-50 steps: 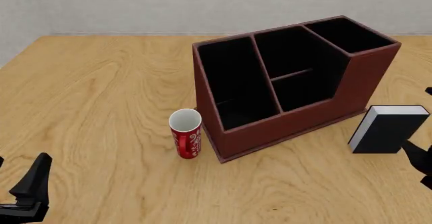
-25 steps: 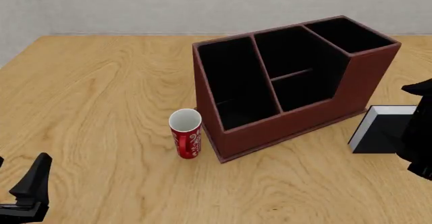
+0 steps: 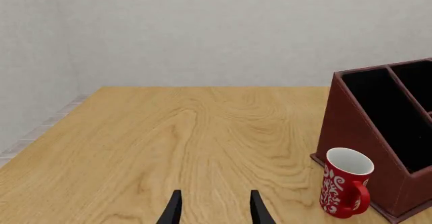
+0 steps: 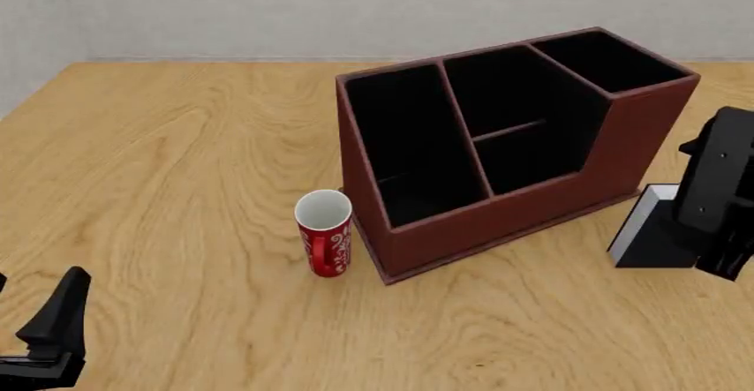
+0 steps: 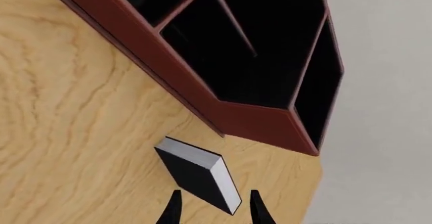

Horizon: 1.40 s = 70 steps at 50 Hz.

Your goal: Pick up the book and place it in the left compartment of the caddy.

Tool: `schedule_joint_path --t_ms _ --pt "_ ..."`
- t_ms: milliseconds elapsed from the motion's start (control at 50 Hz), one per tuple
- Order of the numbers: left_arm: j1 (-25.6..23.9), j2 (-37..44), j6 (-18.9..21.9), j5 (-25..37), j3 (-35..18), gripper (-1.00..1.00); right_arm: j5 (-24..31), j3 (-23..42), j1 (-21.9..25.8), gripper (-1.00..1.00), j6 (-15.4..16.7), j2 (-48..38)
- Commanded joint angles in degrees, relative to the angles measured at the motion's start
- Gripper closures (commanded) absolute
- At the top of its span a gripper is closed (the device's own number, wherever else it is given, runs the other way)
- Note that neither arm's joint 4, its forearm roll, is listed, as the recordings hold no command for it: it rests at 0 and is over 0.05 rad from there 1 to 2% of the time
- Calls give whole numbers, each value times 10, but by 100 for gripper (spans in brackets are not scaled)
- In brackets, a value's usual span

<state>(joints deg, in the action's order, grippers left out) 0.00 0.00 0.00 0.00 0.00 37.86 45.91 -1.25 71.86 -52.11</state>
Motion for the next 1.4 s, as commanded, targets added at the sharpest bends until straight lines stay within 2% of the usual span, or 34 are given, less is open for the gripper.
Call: schedule_joint_path --t_ms 20,440,720,1100,1400 --pt "0 0 0 0 0 -100 -20 10 -10 -100 13 -52" --pt "0 0 0 0 0 -100 -59 -5 -38 -100 40 -113" --pt "0 0 0 0 0 -100 -55 -3 -60 -100 59 -128" --pt "0 0 0 0 0 -100 -49 43 -70 -100 68 -166" --pt "0 0 0 0 0 -100 -64 45 -64 -100 68 -193"
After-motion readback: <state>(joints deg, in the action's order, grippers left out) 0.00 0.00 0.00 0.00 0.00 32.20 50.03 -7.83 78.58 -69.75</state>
